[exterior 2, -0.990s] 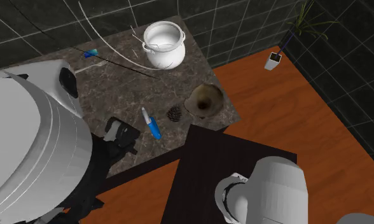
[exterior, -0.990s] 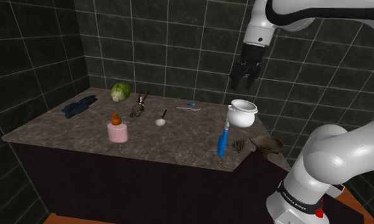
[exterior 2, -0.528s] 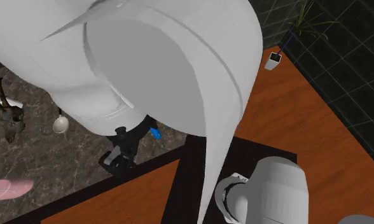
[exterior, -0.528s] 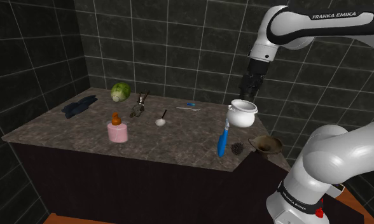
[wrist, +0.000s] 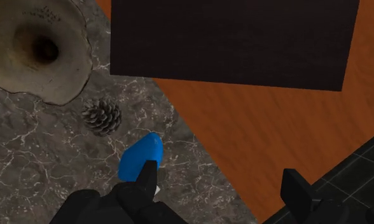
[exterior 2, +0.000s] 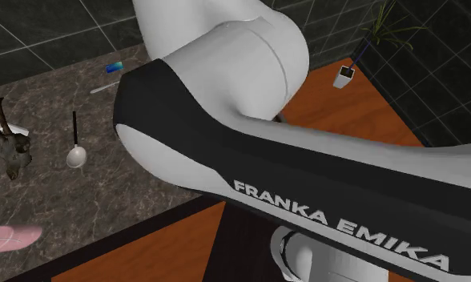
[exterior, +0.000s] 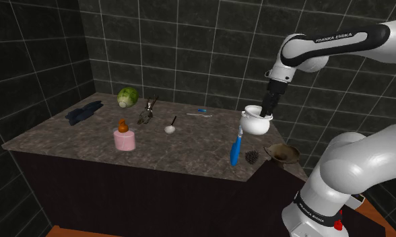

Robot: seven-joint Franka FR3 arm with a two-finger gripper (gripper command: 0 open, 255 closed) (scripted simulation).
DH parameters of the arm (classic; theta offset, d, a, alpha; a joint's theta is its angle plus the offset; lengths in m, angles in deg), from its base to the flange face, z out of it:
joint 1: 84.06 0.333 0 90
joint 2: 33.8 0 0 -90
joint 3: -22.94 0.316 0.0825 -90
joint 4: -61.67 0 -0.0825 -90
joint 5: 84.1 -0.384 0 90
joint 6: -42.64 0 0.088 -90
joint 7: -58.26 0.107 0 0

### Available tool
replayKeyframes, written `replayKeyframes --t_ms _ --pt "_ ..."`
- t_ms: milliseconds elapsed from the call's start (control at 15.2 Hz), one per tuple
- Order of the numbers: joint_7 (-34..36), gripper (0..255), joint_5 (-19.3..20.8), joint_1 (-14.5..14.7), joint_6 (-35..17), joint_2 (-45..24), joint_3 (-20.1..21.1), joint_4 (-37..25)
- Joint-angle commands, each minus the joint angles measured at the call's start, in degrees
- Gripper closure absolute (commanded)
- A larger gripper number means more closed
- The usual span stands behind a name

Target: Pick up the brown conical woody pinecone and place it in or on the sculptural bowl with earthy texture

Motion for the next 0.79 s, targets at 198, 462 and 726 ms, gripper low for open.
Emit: replayKeyframes --t_ms 198,462,726 --pt "-12.18 0 0.07 1.65 -5.81 -8.8 -9.09 -0.97" --pt "-23.41 0 -2.92 4.54 -9.98 -18.19 -16.84 -3.45" --pt "-37.61 0 -11.1 8.35 -12.84 -30.93 -24.27 -7.6"
